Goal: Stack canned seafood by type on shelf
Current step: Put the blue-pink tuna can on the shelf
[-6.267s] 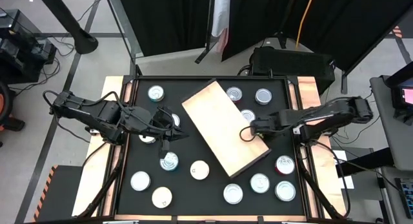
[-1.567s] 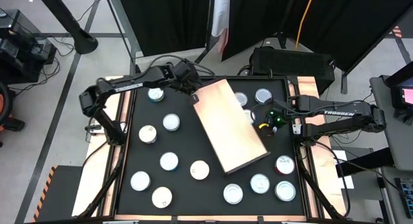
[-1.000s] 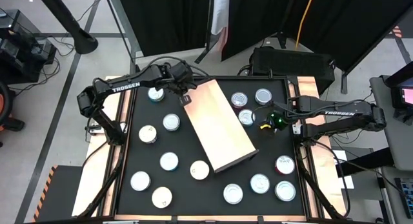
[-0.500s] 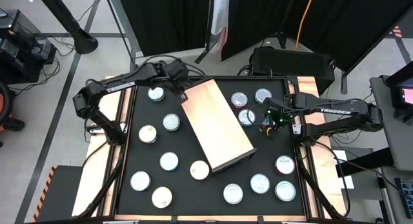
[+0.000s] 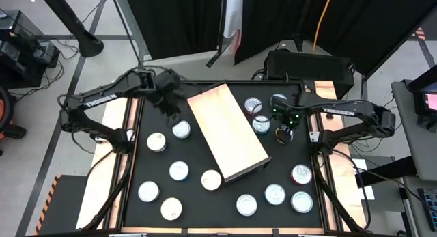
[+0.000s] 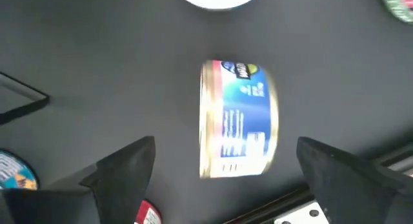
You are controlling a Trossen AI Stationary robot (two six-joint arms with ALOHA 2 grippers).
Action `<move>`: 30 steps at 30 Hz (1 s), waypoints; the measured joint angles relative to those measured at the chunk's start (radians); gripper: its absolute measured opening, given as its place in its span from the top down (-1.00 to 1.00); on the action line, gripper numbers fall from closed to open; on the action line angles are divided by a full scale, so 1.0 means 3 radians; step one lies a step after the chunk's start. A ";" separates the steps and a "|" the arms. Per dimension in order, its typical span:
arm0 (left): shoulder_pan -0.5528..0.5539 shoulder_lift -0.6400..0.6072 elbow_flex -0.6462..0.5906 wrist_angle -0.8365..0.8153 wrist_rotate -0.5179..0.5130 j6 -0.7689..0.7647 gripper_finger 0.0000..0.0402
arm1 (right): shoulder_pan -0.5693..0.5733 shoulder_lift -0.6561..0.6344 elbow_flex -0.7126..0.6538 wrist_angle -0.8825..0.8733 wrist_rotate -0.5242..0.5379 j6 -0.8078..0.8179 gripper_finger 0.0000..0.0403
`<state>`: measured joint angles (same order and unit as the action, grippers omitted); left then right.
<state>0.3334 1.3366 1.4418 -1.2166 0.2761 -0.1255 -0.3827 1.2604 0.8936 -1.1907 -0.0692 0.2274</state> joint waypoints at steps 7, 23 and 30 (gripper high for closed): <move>-0.0575 -0.0045 0.0000 0.0010 -0.0007 -0.0263 0.28 | -0.0081 0.0375 -0.0001 0.0093 -0.0031 -0.0300 -0.80; -0.1135 -0.0014 -0.0005 0.0544 -0.0574 -0.0814 0.28 | -0.0233 0.0571 -0.0058 -0.0178 -0.0218 -0.0356 0.15; -0.1276 -0.0014 -0.0005 0.0682 -0.0677 -0.1279 0.28 | -0.0231 0.0018 0.0592 -0.0923 -0.0569 0.0143 0.15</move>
<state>-0.0495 1.3323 1.4403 -1.0120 0.0730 -0.5091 -0.4519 1.2659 1.0712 -1.4675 -0.2399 0.2703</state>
